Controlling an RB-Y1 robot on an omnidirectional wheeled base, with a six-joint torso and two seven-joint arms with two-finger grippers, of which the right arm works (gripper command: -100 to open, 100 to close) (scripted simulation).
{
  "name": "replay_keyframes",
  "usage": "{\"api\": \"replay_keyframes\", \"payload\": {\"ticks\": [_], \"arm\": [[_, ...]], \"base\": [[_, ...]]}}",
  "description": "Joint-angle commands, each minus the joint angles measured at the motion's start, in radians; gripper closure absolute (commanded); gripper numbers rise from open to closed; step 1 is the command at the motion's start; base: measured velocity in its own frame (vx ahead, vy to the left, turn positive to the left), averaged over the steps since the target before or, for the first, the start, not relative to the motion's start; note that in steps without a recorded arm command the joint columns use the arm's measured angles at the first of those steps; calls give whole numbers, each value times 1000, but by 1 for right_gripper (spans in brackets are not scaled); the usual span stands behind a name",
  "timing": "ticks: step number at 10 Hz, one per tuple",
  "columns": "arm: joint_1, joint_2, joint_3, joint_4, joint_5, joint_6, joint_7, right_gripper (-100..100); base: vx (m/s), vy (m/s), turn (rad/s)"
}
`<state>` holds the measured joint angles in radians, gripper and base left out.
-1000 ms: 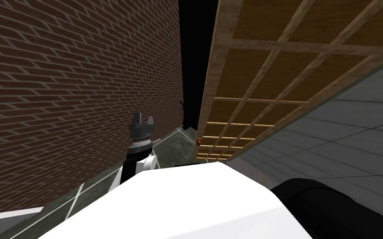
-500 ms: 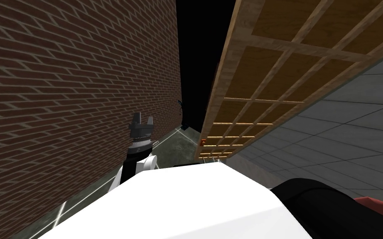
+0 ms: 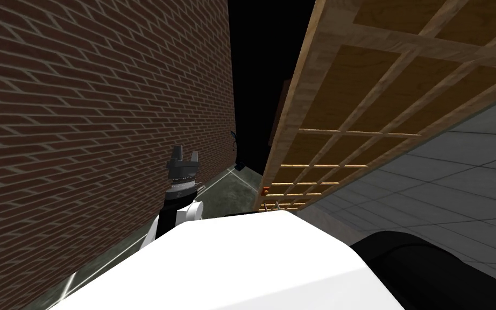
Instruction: Push the door open
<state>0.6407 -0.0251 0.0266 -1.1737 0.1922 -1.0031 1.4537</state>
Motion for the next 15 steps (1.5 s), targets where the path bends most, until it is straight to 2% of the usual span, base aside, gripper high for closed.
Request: {"api": "replay_keyframes", "payload": {"ticks": [1, 2, 3, 4, 5, 10, 11, 12, 14, 15], "arm": [[-6, 2, -4, -3, -1, 9, 0, -100], [-9, 11, -7, -5, -2, 15, 0, -100], [-13, 28, -9, -8, -2, 23, 0, -100], [-13, 19, -9, -1, -2, 14, 0, -100], [-13, 19, -9, -1, -2, 14, 0, 100], [-13, 19, -9, -1, -2, 14, 0, 100], [-13, -11, -22, 3, -21, 12, 1, -100], [-14, -5, -33, 5, -37, 9, 2, -100], [-15, 48, -49, 9, -58, 6, 2, -100], [-15, 63, -51, 10, -61, 6, 2, -100]], "base": [[175, -2, 0], [217, 3, 13], [221, -13, 31], [99, -8, 14], [-13, 3, -11], [-21, 1, -1], [13, 63, -147], [10, 145, -240], [28, 178, -136], [20, 108, -48]]}}
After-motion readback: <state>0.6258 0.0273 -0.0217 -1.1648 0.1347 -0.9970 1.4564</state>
